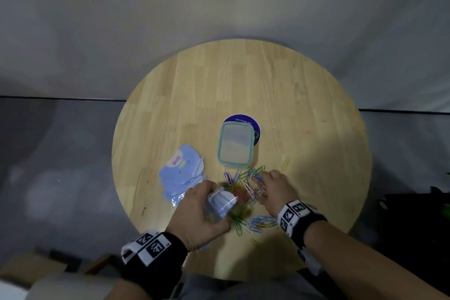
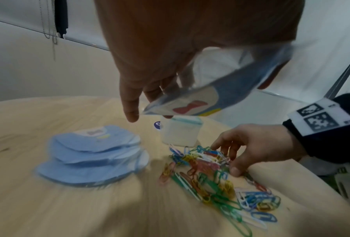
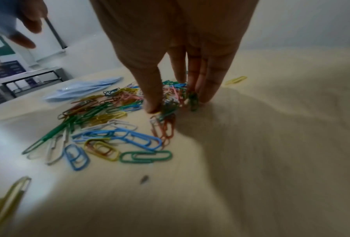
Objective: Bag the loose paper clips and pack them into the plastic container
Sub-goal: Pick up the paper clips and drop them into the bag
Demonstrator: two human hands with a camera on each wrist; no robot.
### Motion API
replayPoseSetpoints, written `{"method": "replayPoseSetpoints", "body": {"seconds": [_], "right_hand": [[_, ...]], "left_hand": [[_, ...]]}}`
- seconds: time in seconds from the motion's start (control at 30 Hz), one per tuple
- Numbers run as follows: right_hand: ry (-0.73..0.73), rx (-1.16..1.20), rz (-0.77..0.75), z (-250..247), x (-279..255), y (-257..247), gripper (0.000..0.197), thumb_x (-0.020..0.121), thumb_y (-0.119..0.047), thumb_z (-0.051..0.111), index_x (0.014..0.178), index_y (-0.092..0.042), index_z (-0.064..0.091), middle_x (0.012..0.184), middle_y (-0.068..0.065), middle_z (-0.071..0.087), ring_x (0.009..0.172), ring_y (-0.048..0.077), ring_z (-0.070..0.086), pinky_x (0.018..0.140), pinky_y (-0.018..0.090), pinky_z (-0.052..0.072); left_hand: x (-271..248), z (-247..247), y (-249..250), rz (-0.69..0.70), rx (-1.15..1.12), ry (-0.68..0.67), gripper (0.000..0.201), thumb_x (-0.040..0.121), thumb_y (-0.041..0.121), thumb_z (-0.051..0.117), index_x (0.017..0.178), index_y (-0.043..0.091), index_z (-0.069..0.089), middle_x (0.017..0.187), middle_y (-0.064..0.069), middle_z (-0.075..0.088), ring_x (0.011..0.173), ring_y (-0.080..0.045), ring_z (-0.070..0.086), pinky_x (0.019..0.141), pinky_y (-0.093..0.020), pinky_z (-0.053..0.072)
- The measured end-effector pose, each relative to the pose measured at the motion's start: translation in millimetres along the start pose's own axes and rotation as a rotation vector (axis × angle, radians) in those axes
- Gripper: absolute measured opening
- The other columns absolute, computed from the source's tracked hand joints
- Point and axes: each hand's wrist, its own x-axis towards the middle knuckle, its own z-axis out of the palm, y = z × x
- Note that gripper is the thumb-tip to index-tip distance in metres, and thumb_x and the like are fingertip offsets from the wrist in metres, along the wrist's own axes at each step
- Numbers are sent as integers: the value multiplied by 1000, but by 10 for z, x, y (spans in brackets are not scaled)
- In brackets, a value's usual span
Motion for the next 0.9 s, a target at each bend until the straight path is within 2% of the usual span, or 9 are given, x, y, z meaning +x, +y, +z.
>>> {"method": "replayPoseSetpoints", "body": {"seconds": [0.1, 0.2, 0.3, 0.5, 0.63, 0.7, 0.77, 0.83, 0.9], "right_hand": [[57, 54, -15, 37, -33, 15, 43, 85, -4, 54, 125, -19, 52, 122, 8, 53, 115, 28, 51, 91, 34, 45], [76, 101, -19, -3, -72, 44, 29, 85, -4, 51, 110, -12, 63, 109, 13, 63, 103, 31, 58, 84, 33, 46], [101, 275, 13, -107, -162, 45, 20, 84, -10, 59, 100, -13, 69, 100, 11, 69, 95, 29, 62, 80, 30, 48], [192, 511, -10, -520, -436, -105, 17, 77, -9, 71, 93, -13, 75, 90, 7, 75, 86, 17, 67, 77, 20, 49], [208, 729, -24, -820, -475, -301, 15, 68, -4, 77, 82, -9, 76, 65, 3, 69, 64, 17, 65, 71, 31, 57], [222, 920, 55, -929, -439, -383, 16, 68, 0, 77, 74, -15, 74, 58, 1, 65, 52, 17, 60, 62, 33, 58], [245, 1044, 124, -990, -396, -451, 25, 69, 1, 76, 64, -22, 69, 59, 5, 66, 50, 18, 59, 55, 28, 56], [280, 1057, 121, -1017, -369, -506, 26, 68, 0, 76, 60, -23, 68, 63, 8, 68, 56, 22, 63, 60, 33, 58], [289, 997, 85, -1042, -410, -566, 20, 67, -1, 75, 68, -21, 73, 67, 7, 70, 63, 22, 66, 71, 41, 60]], "left_hand": [[10, 52, -41, -27, 21, -14, 55, 58, 46, 68, 104, 28, 45, 95, 12, 48, 89, -16, 46, 76, -30, 42], [52, 104, -92, -66, 38, -67, 68, 58, 52, 65, 116, 26, 41, 106, 11, 44, 99, -15, 42, 82, -26, 38], [118, 165, -174, -103, 59, -81, 74, 56, 56, 65, 117, 26, 37, 108, 7, 44, 101, -17, 42, 84, -31, 40], [276, 262, -84, -56, 185, -52, 81, 53, 61, 62, 120, 22, 38, 105, 5, 43, 98, -22, 43, 82, -34, 43], [408, 358, 45, -18, 208, 12, 82, 47, 62, 54, 115, 16, 42, 103, -1, 47, 98, -28, 48, 79, -39, 45], [454, 409, 123, -7, 181, 89, 83, 45, 61, 55, 113, 14, 43, 100, -2, 48, 96, -30, 48, 78, -41, 45], [489, 434, 233, -28, 133, 154, 83, 44, 59, 55, 114, 16, 40, 102, -3, 46, 95, -29, 47, 77, -41, 45], [521, 440, 333, -29, 100, 237, 81, 45, 59, 58, 112, 16, 39, 102, -3, 47, 94, -30, 46, 77, -40, 45], [555, 439, 383, -15, 87, 297, 81, 49, 62, 59, 110, 12, 43, 100, -5, 49, 92, -30, 47, 75, -39, 43]]}}
